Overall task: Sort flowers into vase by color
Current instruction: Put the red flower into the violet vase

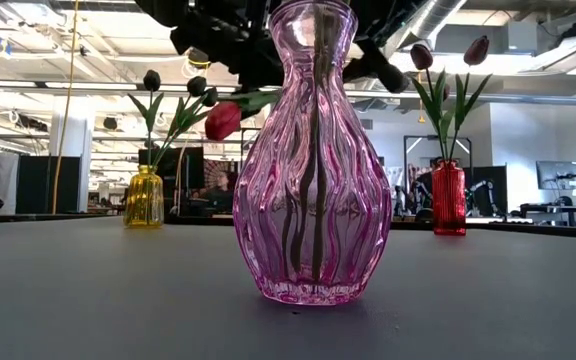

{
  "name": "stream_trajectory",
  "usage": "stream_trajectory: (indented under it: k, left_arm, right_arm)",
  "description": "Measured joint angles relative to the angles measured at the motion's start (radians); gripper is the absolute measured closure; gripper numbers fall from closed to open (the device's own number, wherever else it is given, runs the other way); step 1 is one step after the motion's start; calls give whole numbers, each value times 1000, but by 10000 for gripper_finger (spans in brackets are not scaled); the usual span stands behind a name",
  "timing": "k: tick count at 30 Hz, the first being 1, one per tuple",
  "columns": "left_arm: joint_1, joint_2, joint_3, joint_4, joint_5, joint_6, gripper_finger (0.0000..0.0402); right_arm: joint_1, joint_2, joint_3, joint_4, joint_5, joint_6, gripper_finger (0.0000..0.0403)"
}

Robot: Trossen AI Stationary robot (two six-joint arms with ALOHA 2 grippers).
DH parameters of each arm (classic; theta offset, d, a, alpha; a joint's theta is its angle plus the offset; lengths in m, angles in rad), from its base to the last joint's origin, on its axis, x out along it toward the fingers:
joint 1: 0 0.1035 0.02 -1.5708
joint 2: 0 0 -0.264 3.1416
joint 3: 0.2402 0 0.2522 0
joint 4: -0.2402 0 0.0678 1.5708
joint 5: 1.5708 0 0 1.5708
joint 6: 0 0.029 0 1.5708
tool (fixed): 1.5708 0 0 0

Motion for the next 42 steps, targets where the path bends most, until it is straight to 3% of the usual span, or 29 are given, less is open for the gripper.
stream_trajectory:
  k: [10, 14, 21, 25, 29, 34, 42]
  left_arm:
    - [4, 0, 0, -15, 12, 20, 401]
    - [7, 0, 0, -14, 7, 31, 401]
    - [7, 0, 0, -14, 5, 42, 401]
    - [6, 0, 0, -17, -24, 84, 401]
    - [13, -4, 0, -8, -48, 180, 379]
    - [45, -48, 0, 21, -93, 288, 318]
    - [71, -201, -3, 34, -123, 500, 247]
  right_arm:
    - [-39, 44, 1, 62, -9, -14, 223]
    - [-39, 44, 0, 62, -9, -14, 264]
    - [-35, 44, 0, 56, -24, 6, 377]
    - [-31, 44, 0, 46, -31, 30, 378]
    - [-31, 34, 0, -30, -80, 144, 378]
    - [-52, -23, 0, -153, -175, 325, 378]
    - [-129, -154, 0, -267, -463, 774, 378]
